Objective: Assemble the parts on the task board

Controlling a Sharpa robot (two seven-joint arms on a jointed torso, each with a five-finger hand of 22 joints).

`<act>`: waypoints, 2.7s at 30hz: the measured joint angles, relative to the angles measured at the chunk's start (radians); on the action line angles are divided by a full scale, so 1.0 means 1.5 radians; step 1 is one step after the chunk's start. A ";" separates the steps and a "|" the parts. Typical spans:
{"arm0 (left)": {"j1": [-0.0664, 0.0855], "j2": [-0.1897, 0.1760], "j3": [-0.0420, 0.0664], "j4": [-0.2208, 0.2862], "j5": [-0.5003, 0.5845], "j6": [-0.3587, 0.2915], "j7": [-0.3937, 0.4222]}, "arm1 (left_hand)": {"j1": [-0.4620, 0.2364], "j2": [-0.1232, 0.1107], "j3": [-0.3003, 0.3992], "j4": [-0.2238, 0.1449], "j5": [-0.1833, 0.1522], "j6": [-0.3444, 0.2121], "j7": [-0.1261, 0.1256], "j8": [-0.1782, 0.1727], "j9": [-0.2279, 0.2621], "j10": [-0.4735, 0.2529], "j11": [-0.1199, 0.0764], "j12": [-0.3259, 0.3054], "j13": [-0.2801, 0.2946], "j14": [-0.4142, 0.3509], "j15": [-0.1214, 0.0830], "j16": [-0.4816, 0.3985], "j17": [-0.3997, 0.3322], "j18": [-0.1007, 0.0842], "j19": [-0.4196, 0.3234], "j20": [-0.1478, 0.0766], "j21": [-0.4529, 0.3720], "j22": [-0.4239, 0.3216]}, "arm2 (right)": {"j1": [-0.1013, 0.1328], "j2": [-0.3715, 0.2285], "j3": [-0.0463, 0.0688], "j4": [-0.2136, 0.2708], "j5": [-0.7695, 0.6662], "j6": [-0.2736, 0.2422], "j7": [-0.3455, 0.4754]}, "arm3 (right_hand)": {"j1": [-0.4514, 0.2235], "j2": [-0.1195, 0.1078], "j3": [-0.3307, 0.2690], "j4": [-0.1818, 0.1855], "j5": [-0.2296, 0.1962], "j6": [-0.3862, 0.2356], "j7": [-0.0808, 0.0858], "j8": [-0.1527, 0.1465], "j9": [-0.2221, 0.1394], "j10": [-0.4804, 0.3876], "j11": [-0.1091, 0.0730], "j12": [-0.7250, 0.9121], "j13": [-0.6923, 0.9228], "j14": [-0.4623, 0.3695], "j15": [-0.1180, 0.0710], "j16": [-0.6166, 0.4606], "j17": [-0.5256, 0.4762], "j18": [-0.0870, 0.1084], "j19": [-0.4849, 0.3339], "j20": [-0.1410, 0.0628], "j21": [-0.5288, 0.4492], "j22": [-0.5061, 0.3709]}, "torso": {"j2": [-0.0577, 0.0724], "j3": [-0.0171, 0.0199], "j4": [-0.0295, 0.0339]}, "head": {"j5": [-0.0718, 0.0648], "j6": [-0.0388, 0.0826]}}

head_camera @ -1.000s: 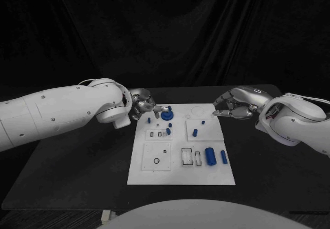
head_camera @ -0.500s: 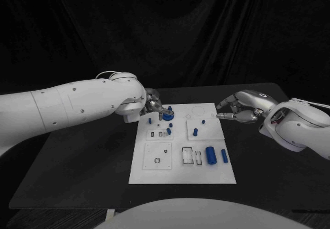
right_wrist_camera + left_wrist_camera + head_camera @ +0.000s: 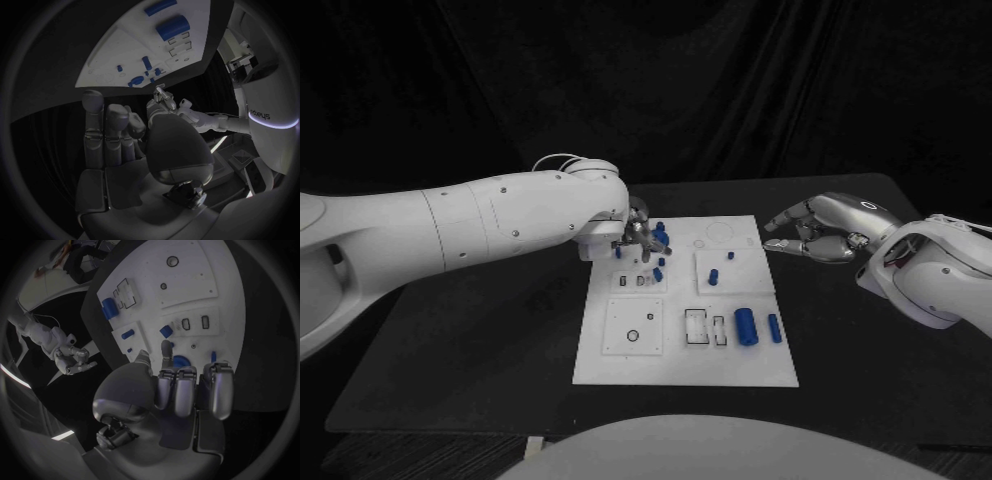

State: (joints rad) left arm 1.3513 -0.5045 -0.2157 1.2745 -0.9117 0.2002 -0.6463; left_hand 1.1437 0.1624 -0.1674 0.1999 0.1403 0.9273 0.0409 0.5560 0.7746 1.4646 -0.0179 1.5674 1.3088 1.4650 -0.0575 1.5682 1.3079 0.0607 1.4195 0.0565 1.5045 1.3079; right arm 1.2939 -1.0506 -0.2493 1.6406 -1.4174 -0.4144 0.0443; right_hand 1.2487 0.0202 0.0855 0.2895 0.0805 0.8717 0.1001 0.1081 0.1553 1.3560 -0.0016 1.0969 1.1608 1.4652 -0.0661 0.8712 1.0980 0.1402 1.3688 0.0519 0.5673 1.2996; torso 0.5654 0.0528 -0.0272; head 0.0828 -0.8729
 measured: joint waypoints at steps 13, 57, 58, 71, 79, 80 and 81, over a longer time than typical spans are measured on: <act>-0.027 0.009 0.000 -0.020 -0.008 0.005 -0.022 | -0.008 0.001 0.003 0.001 -0.013 0.007 -0.002 -0.011 0.013 0.000 0.000 0.000 0.000 0.000 0.000 0.000 0.000 0.000 0.002 -0.002 0.000 0.000 | -0.003 0.002 0.000 -0.005 0.001 -0.011 0.005 | 0.000 0.000 -0.002 0.002 0.000 0.002 0.002 0.000 0.000 0.000 0.000 0.000 0.000 0.000 0.000 0.000 0.001 0.000 0.000 0.000 0.000 0.000 | -0.004 0.0033 -0.0001 | -0.003 0.000; -0.057 0.033 0.000 -0.054 -0.011 -0.014 -0.002 | -0.017 -0.003 0.008 -0.001 -0.021 0.014 -0.005 -0.022 0.032 0.002 -0.002 0.000 0.000 0.003 -0.002 0.000 0.000 0.000 0.000 -0.004 -0.003 0.000 | -0.009 0.009 0.000 -0.016 0.002 -0.020 0.007 | 0.000 0.000 -0.004 0.000 0.010 0.002 0.002 0.000 -0.001 0.000 0.000 0.000 -0.002 0.000 0.000 0.000 0.001 0.000 0.000 0.000 0.000 0.001 | -0.009 0.0070 -0.0010 | -0.006 0.000; -0.057 0.033 0.000 -0.054 -0.011 -0.014 -0.002 | -0.017 -0.003 0.008 -0.001 -0.021 0.014 -0.005 -0.022 0.032 0.002 -0.002 0.000 0.000 0.003 -0.002 0.000 0.000 0.000 0.000 -0.004 -0.003 0.000 | -0.009 0.009 0.000 -0.016 0.002 -0.020 0.007 | 0.000 0.000 -0.004 0.000 0.010 0.002 0.002 0.000 -0.001 0.000 0.000 0.000 -0.002 0.000 0.000 0.000 0.001 0.000 0.000 0.000 0.000 0.001 | -0.009 0.0070 -0.0010 | -0.006 0.000; -0.061 0.037 0.000 -0.059 -0.011 -0.014 0.000 | -0.008 -0.001 0.031 -0.024 0.004 0.017 -0.007 -0.043 0.049 0.000 -0.005 0.000 0.000 0.000 -0.005 0.000 0.000 0.000 -0.003 -0.007 -0.005 0.000 | -0.010 0.011 0.000 -0.019 0.002 -0.020 0.007 | 0.000 0.000 -0.004 0.000 0.010 0.002 0.002 0.000 -0.002 0.000 0.000 0.000 -0.002 0.000 0.000 0.000 0.000 0.000 0.000 0.000 0.000 0.001 | -0.010 0.0081 0.0001 | -0.005 0.000; -0.061 0.041 0.000 -0.063 -0.012 -0.014 0.005 | -0.003 -0.001 0.048 -0.037 0.034 0.017 -0.007 -0.060 0.059 0.000 -0.005 0.000 0.000 0.000 -0.005 0.000 0.000 0.000 -0.003 -0.007 -0.008 0.000 | -0.014 0.011 0.000 -0.021 0.002 -0.021 0.007 | 0.000 0.000 -0.004 0.000 0.010 0.002 0.002 0.000 -0.002 0.000 0.000 0.000 -0.003 0.000 0.000 0.000 -0.001 0.000 0.000 0.000 0.000 0.001 | -0.010 0.0081 -0.0009 | -0.004 0.000; -0.061 0.041 0.000 -0.063 -0.012 -0.014 0.005 | -0.002 -0.002 0.050 -0.039 0.039 0.017 -0.007 -0.061 0.060 0.000 -0.005 0.000 0.000 0.001 -0.005 0.000 0.000 0.000 -0.003 -0.007 -0.011 0.000 | -0.015 0.011 0.000 -0.021 0.002 -0.021 0.006 | 0.000 0.000 -0.004 0.000 0.010 0.002 0.002 0.000 -0.002 0.000 0.000 0.000 -0.003 0.000 0.000 0.000 -0.001 0.000 0.000 0.000 0.000 0.001 | -0.010 0.0081 -0.0010 | -0.004 0.000; -0.061 0.041 0.000 -0.064 -0.012 -0.014 0.006 | 0.001 -0.002 0.052 -0.041 0.043 0.017 -0.007 -0.065 0.061 0.000 -0.005 0.000 0.000 0.002 -0.007 0.000 0.000 0.000 -0.004 -0.009 -0.011 0.000 | -0.015 0.011 0.000 -0.021 0.002 -0.021 0.006 | 0.000 0.000 -0.004 0.000 0.013 0.002 0.002 0.000 -0.002 0.000 0.000 0.000 -0.003 0.000 0.000 0.000 -0.001 0.000 0.000 0.000 0.000 0.001 | -0.010 0.0081 -0.0011 | -0.004 0.000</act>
State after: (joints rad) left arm 1.2593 -0.4433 -0.2157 1.1791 -0.9291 0.1792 -0.6369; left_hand 1.1458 0.1593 -0.0898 0.1388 0.2056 0.9523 0.0304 0.4587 0.8658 1.4646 -0.0249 1.5673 1.3085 1.4687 -0.0680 1.5681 1.3074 0.0611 1.4128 0.0433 1.4883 1.3074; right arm 1.2713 -1.0342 -0.2493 1.6086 -1.4148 -0.4452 0.0539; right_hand 1.2488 0.0198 0.0800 0.2895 0.0998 0.8751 0.1035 0.1081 0.1526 1.3560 -0.0016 1.0969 1.1569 1.4652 -0.0661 0.8711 1.0969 0.1402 1.3687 0.0519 0.5673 1.3008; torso 0.5497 0.0650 -0.0289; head 0.0765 -0.8725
